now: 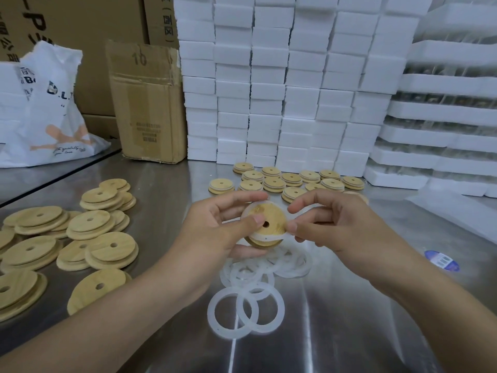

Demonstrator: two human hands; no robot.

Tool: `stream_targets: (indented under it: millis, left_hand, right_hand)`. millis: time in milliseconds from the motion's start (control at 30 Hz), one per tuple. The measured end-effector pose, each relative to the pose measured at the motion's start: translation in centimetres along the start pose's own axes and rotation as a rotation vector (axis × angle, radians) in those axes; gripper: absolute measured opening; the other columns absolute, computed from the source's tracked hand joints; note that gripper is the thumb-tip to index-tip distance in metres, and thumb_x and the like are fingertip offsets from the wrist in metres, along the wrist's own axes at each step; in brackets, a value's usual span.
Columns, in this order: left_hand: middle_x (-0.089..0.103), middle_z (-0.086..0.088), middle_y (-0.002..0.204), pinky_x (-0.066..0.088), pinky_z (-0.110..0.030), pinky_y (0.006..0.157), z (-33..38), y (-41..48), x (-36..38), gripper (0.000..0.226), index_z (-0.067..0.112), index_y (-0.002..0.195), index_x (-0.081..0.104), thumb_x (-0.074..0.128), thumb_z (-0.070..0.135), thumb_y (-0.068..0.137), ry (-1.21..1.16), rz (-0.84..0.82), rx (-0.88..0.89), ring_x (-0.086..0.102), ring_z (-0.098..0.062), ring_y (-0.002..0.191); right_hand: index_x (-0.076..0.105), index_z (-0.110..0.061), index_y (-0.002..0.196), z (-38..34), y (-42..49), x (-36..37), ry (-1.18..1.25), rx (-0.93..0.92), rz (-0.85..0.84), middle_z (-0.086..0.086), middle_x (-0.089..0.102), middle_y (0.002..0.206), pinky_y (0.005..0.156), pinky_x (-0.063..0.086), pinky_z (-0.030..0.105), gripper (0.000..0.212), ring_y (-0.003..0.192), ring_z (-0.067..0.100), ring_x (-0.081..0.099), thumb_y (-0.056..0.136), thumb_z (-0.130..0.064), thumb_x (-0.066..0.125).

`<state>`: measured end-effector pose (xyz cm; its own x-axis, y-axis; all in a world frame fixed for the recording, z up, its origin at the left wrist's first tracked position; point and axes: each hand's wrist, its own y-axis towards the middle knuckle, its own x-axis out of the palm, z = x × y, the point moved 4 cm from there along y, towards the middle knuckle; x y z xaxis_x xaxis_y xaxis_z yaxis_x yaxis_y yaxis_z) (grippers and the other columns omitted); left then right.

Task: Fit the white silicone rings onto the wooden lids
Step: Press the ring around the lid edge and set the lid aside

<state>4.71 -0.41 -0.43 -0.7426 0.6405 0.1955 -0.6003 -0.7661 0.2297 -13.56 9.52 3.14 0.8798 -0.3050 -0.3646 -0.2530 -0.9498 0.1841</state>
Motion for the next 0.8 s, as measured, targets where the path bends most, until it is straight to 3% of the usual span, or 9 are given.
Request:
stream_targets:
  millis: [167,333,533,733,800]
  left_hand:
    - [0.08,-0.012,0.119,0.068,-0.043,0.072,0.3,-0.1,-0.5,0.028,0.021,0.113,0.083,0.081,0.016,0.086,-0.091,0.051,0.006,0.08,-0.034,0.104]
    - [0.08,-0.012,0.121,0.068,-0.044,0.076,-0.1,-0.1,-0.5,0.032,0.022,0.116,0.081,0.08,0.018,0.085,-0.114,0.033,-0.007,0.08,-0.033,0.107]
    - [0.079,-0.009,0.123,0.067,-0.043,0.081,0.1,0.3,-0.3,0.032,0.022,0.119,0.079,0.078,0.019,0.087,-0.074,0.003,0.037,0.079,-0.032,0.109]
    - [0.078,-0.005,0.124,0.066,-0.045,0.087,-0.1,0.1,0.3,0.053,0.04,0.13,0.07,0.086,0.022,0.083,-0.049,0.064,0.05,0.078,-0.026,0.112]
    - [0.079,-0.007,0.121,0.067,-0.044,0.083,-0.3,0.0,0.2,0.049,0.031,0.129,0.069,0.088,0.021,0.086,-0.06,0.121,0.007,0.078,-0.024,0.112]
  right_hand:
    - [0.064,-0.021,0.093,-0.3,0.1,0.5,0.068,-0.023,-0.051,0.009,0.079,0.079,0.062,0.047,0.015,0.022,0.072,0.011,0.07,0.086,-0.018,0.085]
    - [0.066,-0.021,0.094,0.2,0.0,1.0,0.063,-0.02,0.023,0.005,0.079,0.075,0.059,0.046,0.01,0.025,0.067,0.01,0.072,0.083,-0.025,0.088]
    - [0.08,-0.028,0.096,0.5,-0.1,1.6,0.042,0.053,-0.024,-0.002,0.081,0.09,0.069,0.051,0.025,0.008,0.08,0.009,0.076,0.095,-0.035,0.076]
    - [0.079,-0.024,0.083,0.5,-0.1,2.3,0.152,0.039,0.146,0.0,0.082,0.085,0.075,0.05,0.034,0.009,0.08,0.012,0.08,0.09,-0.03,0.079]
    - [0.077,-0.026,0.085,0.5,-0.2,2.8,0.196,0.038,0.164,0.0,0.083,0.087,0.077,0.05,0.036,0.007,0.084,0.013,0.081,0.089,-0.029,0.081]
